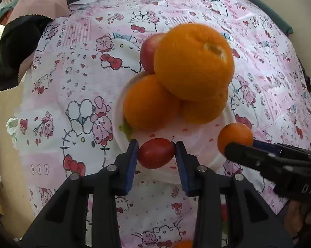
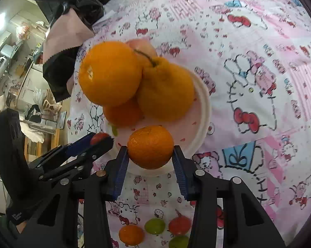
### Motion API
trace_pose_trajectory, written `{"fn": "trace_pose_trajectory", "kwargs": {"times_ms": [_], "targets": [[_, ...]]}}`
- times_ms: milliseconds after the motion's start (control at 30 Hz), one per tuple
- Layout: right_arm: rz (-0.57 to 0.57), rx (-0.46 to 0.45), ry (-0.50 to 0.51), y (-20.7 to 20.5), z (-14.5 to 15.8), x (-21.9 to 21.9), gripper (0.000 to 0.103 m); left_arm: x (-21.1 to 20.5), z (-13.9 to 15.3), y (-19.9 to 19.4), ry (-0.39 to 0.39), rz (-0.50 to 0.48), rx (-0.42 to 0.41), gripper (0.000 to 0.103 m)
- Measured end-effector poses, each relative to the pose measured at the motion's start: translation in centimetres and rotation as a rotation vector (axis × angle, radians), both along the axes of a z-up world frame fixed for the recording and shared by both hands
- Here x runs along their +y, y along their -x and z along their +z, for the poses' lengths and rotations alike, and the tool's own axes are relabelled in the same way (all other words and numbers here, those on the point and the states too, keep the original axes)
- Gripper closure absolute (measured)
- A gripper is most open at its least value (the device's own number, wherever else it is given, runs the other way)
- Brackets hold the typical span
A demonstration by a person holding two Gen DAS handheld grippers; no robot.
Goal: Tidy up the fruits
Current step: 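Place the plum on the plate with the left tool while the right tool sets the tangerine beside it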
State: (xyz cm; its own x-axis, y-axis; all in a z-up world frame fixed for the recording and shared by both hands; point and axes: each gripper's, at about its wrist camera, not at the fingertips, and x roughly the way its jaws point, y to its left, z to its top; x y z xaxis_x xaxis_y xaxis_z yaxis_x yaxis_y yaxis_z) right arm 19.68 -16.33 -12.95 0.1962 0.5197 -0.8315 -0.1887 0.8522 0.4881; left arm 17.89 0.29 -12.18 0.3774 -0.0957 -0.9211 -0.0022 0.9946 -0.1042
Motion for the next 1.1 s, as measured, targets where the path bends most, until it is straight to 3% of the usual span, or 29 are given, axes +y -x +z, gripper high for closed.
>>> {"fn": "trace_pose_trajectory", "kwargs": {"times_ms": [600,700,767,867,933,1100], "targets": [[-0.068,0.065,0.045,-0.5,-1.6,-1.2,0.055,-2.1,-1.1,0.1,-0.061,-0.039,-0.002,0.069],[-0.073,0.064,0.045,-0.4,-1.5,-1.3,0.054,-2.2,-0.9,0.2,-0.064,-0.039,-0.009,0.057],[-0.074,0.053,0.036,-0.4,-1.2,-1.3,0.054,-2.3,-0.7,0.2,-0.073,-0.036,-0.018,0.043],[-0.077,0.026,0.034,-0.4,-0.5,-1.4,0.044,-2.2,-0.3,0.2,-0.065,-0.036,-0.028,0.029],[-0.081,0.023,0.021,-0.4,-0.1,-1.6,0.039,-2.0,0.1,0.3,-0.059,-0.027,-0.038,0.023],[-0.101,0.001,0.004,-0.4,0.9,-2.1,0.023,-1.6,0.6,0.6,-0.039,-0.014,-0.047,0.022]]}}
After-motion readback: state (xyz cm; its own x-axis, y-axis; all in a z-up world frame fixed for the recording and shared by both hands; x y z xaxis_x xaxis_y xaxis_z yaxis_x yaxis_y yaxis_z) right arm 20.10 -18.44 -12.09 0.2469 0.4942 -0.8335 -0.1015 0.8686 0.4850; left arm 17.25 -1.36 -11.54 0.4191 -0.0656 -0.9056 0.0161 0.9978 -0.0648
